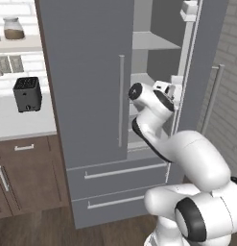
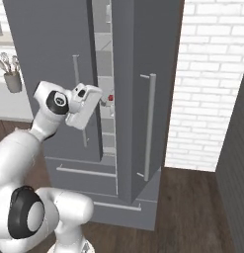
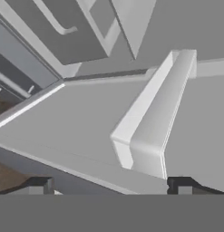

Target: Take the strawberry from the fridge and place it on top of the pancake, located on the dining counter.

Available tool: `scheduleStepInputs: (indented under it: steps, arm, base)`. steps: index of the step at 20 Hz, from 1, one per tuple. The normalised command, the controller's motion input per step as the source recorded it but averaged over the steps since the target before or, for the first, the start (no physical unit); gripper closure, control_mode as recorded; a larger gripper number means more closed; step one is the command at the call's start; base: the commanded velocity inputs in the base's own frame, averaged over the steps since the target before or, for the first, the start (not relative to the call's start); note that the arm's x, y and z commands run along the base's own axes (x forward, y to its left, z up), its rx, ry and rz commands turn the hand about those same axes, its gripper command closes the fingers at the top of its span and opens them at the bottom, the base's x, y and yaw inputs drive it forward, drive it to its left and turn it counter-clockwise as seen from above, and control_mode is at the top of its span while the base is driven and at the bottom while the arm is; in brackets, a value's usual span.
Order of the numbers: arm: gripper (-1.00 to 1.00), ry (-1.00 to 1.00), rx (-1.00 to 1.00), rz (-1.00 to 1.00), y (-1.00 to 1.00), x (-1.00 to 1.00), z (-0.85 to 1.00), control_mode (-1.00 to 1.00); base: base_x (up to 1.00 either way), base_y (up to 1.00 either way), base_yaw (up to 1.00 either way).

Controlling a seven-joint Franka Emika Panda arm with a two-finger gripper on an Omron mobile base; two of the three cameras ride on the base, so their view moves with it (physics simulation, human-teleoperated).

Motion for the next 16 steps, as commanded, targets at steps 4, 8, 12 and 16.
scheduleStepInputs:
  steps: [4,8,12,16]
  arm:
    - [-1.0,0.0,-0.09,0.11,-0.32,0.0,0.11,-1.0]
    - [-1.0,0.01,-0.06,0.03,-0.27,-0.03,0.18,-1.0]
    - [-1.0,0.05,-0.01,0.0,-0.19,-0.06,0.29,-1.0]
    - [-1.0,0.08,0.0,0.0,-0.27,-0.11,0.28,-1.0]
  base:
    - [0.0,0.0,0.0]
    - [0.0,0.0,0.0]
    - [0.0,0.0,0.0]
    - [0.0,0.0,0.0]
